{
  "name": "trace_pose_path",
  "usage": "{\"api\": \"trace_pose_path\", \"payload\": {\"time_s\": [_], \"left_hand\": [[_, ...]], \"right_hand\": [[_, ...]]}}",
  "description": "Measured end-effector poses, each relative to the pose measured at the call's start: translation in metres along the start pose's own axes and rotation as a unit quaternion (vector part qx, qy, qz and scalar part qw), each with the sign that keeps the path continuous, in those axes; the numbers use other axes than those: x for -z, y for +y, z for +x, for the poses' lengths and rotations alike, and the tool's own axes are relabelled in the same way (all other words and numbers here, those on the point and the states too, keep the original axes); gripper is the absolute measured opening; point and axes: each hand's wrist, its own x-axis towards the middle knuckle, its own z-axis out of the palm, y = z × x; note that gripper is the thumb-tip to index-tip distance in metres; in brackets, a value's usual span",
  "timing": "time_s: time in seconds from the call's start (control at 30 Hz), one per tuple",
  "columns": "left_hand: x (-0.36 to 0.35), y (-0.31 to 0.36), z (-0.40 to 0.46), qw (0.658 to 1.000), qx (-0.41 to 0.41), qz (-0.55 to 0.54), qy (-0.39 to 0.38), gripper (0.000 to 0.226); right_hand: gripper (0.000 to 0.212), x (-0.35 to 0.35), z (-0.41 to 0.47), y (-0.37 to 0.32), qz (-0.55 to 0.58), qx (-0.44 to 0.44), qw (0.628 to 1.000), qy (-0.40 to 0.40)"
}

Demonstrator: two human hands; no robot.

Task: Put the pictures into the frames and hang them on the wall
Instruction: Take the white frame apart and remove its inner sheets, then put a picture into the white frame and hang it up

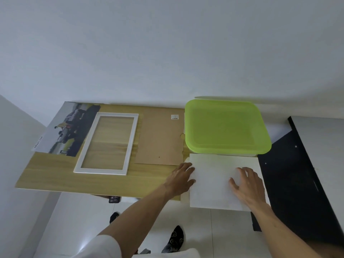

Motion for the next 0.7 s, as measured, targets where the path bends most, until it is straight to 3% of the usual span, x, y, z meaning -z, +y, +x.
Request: {"api": "trace_pose_path", "payload": {"time_s": [0.17,0.27,0.4,0.7], "left_hand": [[0.024,-0.031,-0.006,0.998,0.023,-0.013,0.057,0.048],[0.041,-0.056,-0.015,0.995,0.053,-0.026,0.082,0.048],[0.066,-0.096,-0.031,0.991,0.078,-0.024,0.109,0.045],[0.138,-0.213,-0.068,0.979,0.126,-0.026,0.159,0.039]], "right_hand": [[0.036,0.001,0.009,-0.04,0.016,0.071,0.997,0.036],[0.043,0.0,0.013,-0.077,0.033,0.126,0.991,0.033],[0.031,0.007,0.023,-0.145,0.066,0.173,0.982,0.027],[0.041,0.005,0.05,-0.305,0.085,0.278,0.957,0.002]]}}
